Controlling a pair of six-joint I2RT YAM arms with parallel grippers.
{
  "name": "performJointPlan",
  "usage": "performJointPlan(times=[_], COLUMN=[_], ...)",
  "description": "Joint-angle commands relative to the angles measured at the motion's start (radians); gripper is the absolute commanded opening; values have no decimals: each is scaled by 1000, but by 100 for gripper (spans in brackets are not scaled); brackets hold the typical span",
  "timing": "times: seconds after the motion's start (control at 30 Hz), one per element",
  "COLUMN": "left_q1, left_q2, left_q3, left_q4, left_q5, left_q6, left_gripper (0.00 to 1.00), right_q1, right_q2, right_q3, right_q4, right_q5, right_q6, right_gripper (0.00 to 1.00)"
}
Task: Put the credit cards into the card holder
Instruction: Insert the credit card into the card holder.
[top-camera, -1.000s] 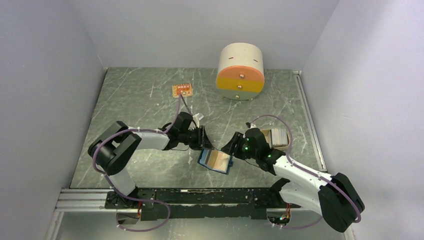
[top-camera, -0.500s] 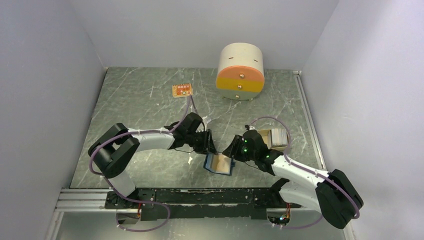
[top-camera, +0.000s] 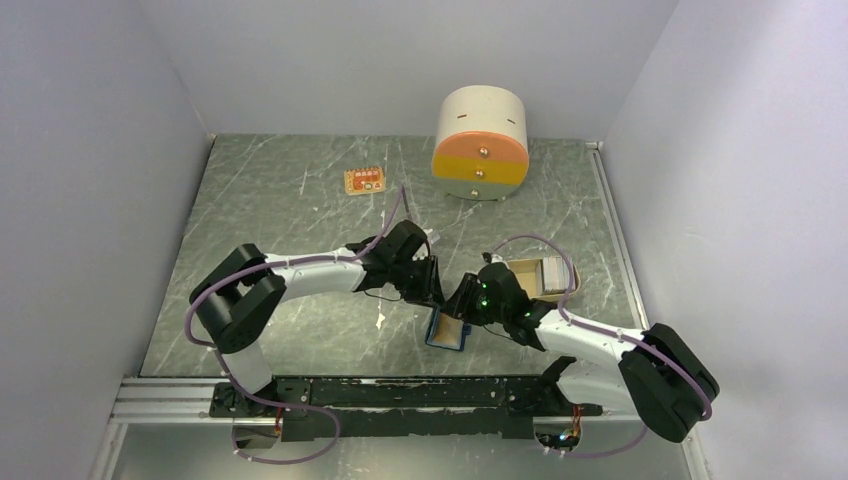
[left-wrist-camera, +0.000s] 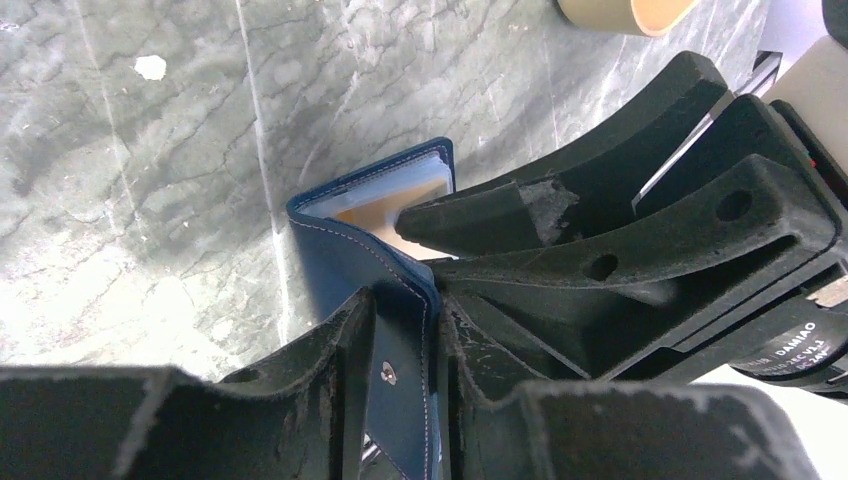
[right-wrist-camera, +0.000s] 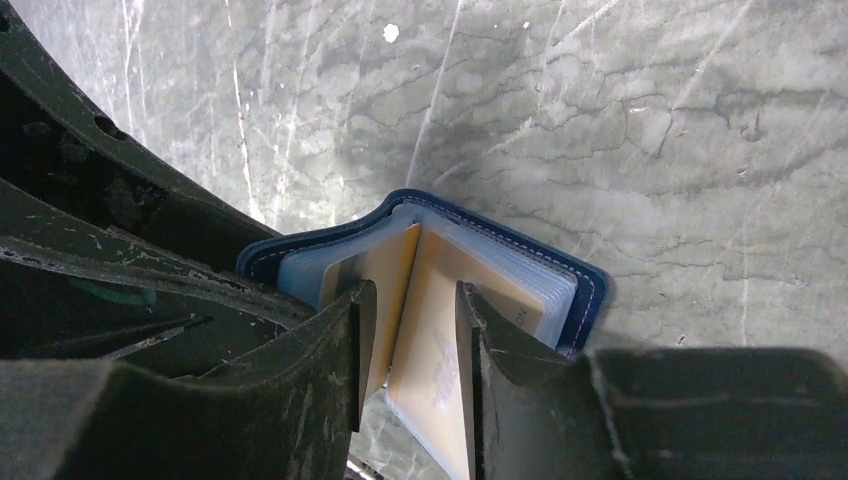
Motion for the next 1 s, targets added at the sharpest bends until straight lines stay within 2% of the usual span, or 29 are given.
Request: performJointPlan(times=[0.0, 0.17, 0.3, 0.53, 0.63, 0.7, 0.8, 0.87, 0.97], left_q1=[-14, -35, -47, -8, 18, 31, 42, 44, 46], left_q2=[18, 60, 101, -17, -59, -83, -90, -74, -96], left_q3=[12, 61, 65, 30, -18, -41, -40, -10, -23], left_q4=[-79, -114, -79, 75, 164, 187, 181, 118, 105], left_q5=[-43, -76, -39, 121, 177, 185, 181, 157, 125], left_q6=[2, 6, -17, -44, -76, -78, -61, -36, -33], left_gripper=[30, 32, 34, 43, 44, 45, 44, 41, 40], right_q1=[11, 7, 8, 3, 0, 1, 2, 2, 1], right_q2=[-12, -95, -162, -235, -261, -293, -358, -400, -460], right_q3=[-10, 19, 39, 38, 11, -21, -77, -81, -52], right_q4=[-63, -206, -300, -408, -414, -396, -340, -367, -461], right_q5=[44, 123, 167, 221, 186, 152, 105, 141, 218], right_q6=[-1, -20, -17, 24, 101, 216, 347, 380, 391], right_gripper=[40, 42, 44, 48, 53, 57, 57, 57, 57])
